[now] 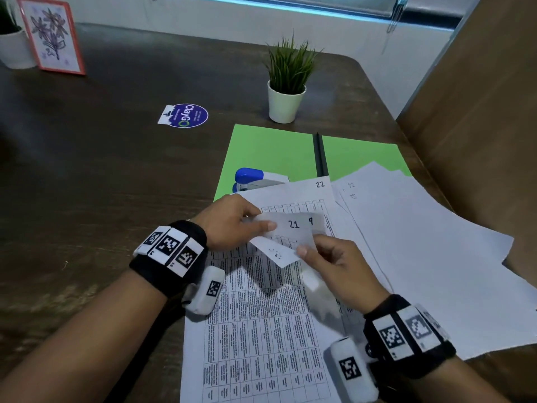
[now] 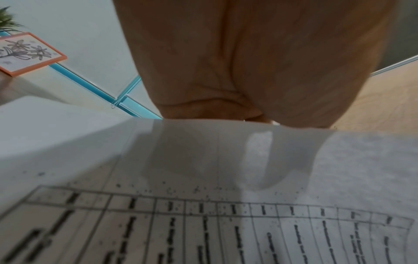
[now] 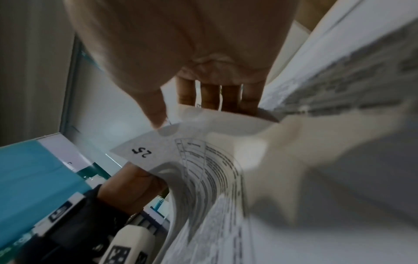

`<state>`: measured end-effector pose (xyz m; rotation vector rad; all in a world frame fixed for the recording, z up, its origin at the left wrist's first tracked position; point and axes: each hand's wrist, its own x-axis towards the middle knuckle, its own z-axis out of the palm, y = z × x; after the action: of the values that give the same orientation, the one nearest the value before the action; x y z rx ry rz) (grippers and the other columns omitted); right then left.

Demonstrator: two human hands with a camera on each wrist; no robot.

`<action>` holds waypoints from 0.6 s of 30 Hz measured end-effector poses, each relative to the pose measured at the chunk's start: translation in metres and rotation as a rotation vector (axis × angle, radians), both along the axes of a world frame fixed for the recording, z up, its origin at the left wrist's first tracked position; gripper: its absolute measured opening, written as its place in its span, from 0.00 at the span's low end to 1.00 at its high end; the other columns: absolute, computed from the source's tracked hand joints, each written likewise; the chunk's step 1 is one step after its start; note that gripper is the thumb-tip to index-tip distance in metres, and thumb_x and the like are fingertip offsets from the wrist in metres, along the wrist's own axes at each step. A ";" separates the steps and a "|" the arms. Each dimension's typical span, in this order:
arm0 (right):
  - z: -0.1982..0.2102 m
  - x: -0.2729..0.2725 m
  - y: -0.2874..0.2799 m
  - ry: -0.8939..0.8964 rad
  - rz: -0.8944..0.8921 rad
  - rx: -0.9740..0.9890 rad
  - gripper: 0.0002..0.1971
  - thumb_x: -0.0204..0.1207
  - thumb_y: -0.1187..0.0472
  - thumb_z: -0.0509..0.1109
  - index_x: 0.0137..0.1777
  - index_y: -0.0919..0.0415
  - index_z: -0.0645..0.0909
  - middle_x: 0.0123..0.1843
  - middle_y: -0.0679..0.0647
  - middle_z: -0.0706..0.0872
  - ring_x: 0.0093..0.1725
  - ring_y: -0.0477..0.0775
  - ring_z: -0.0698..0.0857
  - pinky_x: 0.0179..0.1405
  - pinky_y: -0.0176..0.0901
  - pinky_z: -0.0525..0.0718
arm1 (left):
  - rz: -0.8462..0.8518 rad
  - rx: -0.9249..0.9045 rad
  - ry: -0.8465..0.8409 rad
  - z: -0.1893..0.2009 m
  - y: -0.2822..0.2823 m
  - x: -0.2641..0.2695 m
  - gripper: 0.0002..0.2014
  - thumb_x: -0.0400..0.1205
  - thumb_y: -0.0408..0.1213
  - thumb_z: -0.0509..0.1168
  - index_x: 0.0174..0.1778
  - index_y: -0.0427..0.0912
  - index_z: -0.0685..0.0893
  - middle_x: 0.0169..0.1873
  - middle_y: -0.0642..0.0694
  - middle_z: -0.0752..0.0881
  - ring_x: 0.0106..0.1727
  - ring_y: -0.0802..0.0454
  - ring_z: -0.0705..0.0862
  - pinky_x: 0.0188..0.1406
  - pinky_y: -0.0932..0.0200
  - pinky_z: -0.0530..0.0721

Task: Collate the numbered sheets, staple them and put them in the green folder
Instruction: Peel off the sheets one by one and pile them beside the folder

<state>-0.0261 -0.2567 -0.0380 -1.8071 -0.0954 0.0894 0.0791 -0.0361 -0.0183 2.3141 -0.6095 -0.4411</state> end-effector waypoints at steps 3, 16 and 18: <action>-0.010 0.001 -0.006 -0.011 -0.067 -0.019 0.07 0.80 0.56 0.71 0.45 0.51 0.91 0.37 0.53 0.88 0.34 0.45 0.79 0.34 0.37 0.75 | 0.014 -0.055 0.045 0.001 0.000 -0.001 0.37 0.79 0.68 0.59 0.31 0.30 0.81 0.21 0.42 0.72 0.22 0.51 0.69 0.27 0.58 0.70; -0.010 -0.001 -0.011 -0.167 -0.348 -0.182 0.12 0.82 0.59 0.70 0.37 0.47 0.87 0.34 0.48 0.86 0.34 0.43 0.81 0.34 0.30 0.76 | 0.018 -0.144 0.104 -0.001 0.001 0.002 0.39 0.64 0.78 0.66 0.39 0.40 0.92 0.30 0.32 0.84 0.28 0.47 0.77 0.34 0.55 0.78; -0.012 -0.002 -0.009 -0.220 -0.415 -0.245 0.09 0.83 0.60 0.70 0.40 0.54 0.86 0.42 0.46 0.86 0.41 0.41 0.83 0.35 0.27 0.75 | 0.030 -0.135 0.085 -0.001 -0.001 0.002 0.32 0.68 0.72 0.69 0.36 0.42 0.92 0.24 0.44 0.84 0.25 0.47 0.79 0.31 0.55 0.77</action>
<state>-0.0282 -0.2660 -0.0496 -2.0405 0.1413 -0.4093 0.0807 -0.0369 -0.0191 2.1620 -0.5458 -0.4671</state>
